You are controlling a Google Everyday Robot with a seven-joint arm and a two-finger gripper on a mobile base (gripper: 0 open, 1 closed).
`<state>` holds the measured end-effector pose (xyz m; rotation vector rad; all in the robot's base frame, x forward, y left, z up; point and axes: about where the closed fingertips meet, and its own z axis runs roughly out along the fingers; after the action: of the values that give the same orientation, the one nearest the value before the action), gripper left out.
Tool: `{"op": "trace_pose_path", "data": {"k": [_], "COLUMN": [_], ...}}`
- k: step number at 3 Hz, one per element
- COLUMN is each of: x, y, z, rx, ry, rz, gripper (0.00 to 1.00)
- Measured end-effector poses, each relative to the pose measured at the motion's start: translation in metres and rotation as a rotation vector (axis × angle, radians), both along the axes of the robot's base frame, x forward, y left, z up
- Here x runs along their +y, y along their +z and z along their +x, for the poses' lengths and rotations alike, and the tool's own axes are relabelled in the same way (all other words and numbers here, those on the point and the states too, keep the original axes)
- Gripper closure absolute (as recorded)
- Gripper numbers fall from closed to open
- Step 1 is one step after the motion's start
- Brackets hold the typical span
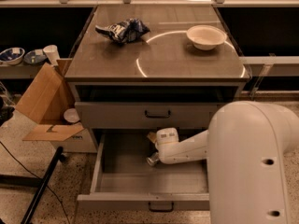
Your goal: Pick redbull can from middle drawer and place on counter
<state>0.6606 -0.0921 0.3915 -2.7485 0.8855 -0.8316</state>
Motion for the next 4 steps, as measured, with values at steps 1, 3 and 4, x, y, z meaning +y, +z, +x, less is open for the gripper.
{"op": "trace_pose_path", "data": {"k": [1, 3, 4], "x": [0.003, 0.010, 0.014], "y": [-0.012, -0.025, -0.028], "z": [0.014, 0.003, -0.004], "rx": [0.047, 0.094, 0.103], "ry": [0.027, 0.027, 0.015], "rz": [0.008, 0.019, 0.020], "gripper": [0.00, 0.00, 0.00]}}
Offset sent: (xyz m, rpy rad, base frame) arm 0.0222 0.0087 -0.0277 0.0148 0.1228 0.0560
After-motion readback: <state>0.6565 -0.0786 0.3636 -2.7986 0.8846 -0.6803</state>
